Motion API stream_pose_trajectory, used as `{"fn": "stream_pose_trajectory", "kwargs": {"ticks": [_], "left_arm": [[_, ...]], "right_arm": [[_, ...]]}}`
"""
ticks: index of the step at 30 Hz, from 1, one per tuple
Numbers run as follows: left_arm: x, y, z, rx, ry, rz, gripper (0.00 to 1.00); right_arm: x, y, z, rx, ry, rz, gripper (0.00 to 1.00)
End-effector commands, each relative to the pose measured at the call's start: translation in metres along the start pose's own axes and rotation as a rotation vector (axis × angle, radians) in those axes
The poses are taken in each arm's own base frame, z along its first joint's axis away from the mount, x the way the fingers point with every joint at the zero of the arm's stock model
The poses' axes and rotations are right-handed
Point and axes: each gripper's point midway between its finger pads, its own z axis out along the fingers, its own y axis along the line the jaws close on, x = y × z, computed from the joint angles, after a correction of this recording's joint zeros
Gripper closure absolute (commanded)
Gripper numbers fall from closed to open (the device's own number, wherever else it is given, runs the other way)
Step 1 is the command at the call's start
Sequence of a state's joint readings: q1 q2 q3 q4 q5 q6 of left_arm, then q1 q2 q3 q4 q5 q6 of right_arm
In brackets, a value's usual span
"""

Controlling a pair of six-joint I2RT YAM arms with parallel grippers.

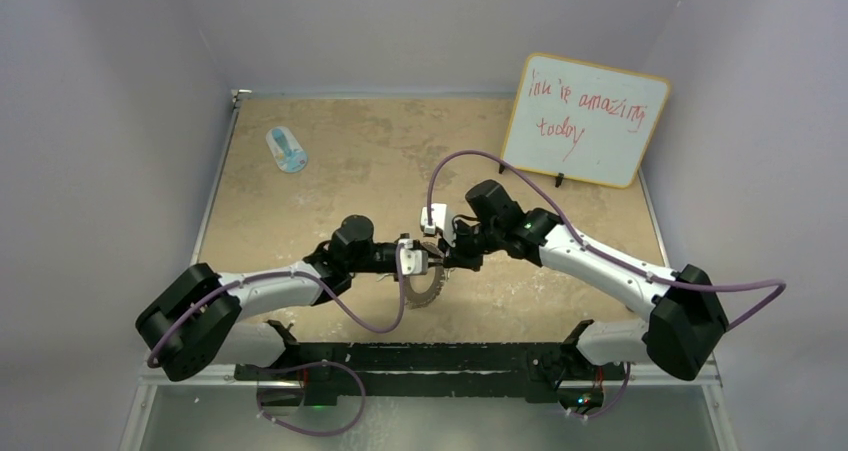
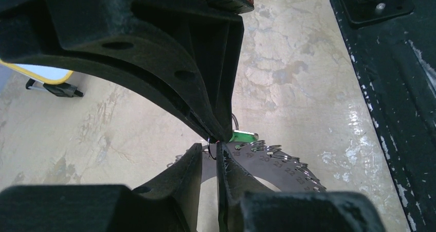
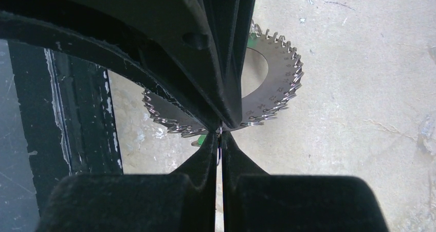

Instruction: Put the keys on the keyring

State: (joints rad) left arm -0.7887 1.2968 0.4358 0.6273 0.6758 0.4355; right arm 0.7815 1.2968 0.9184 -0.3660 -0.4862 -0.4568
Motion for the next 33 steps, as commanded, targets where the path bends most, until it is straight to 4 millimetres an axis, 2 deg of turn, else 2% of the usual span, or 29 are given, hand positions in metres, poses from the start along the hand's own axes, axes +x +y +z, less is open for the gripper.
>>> {"fn": "stream_pose_trajectory", "kwargs": {"ticks": [1, 3, 6, 8, 11, 14, 19, 22, 29, 33], "left_arm": [[0.002, 0.006, 0.004, 0.006, 0.053, 0.052, 0.85], [0.005, 0.006, 0.003, 0.0, 0.071, 0.062, 0.86], [0.006, 0.007, 0.002, -0.002, 0.081, 0.071, 0.97], [0.006, 0.006, 0.003, 0.005, 0.085, 0.073, 1.0], [0.01, 0.007, 0.003, 0.011, 0.113, 0.077, 1.0], [0.014, 0.01, 0.0, 0.002, 0.151, 0.094, 0.95], [0.01, 0.011, -0.001, 0.003, 0.153, 0.112, 0.93], [0.009, 0.009, 0.002, 0.014, 0.146, 0.111, 1.0], [0.005, 0.006, 0.001, -0.007, 0.111, 0.068, 1.0], [-0.008, 0.009, -0.006, -0.089, 0.033, 0.025, 1.0]], "right_arm": [[-0.033, -0.002, -0.006, -0.009, -0.086, -0.059, 1.0], [-0.033, -0.002, -0.006, -0.011, -0.086, -0.061, 1.0], [-0.033, -0.001, -0.006, -0.015, -0.088, -0.062, 1.0], [-0.034, -0.001, -0.006, -0.015, -0.09, -0.068, 1.0], [-0.035, -0.002, -0.007, -0.012, -0.088, -0.074, 1.0], [-0.035, -0.003, -0.007, -0.007, -0.082, -0.076, 1.0], [-0.036, -0.003, -0.007, -0.009, -0.085, -0.081, 1.0], [-0.037, -0.003, -0.006, -0.007, -0.086, -0.084, 1.0], [-0.036, -0.013, -0.006, 0.049, -0.086, -0.069, 0.99], [-0.044, -0.026, -0.014, 0.16, -0.149, -0.035, 0.62]]}}
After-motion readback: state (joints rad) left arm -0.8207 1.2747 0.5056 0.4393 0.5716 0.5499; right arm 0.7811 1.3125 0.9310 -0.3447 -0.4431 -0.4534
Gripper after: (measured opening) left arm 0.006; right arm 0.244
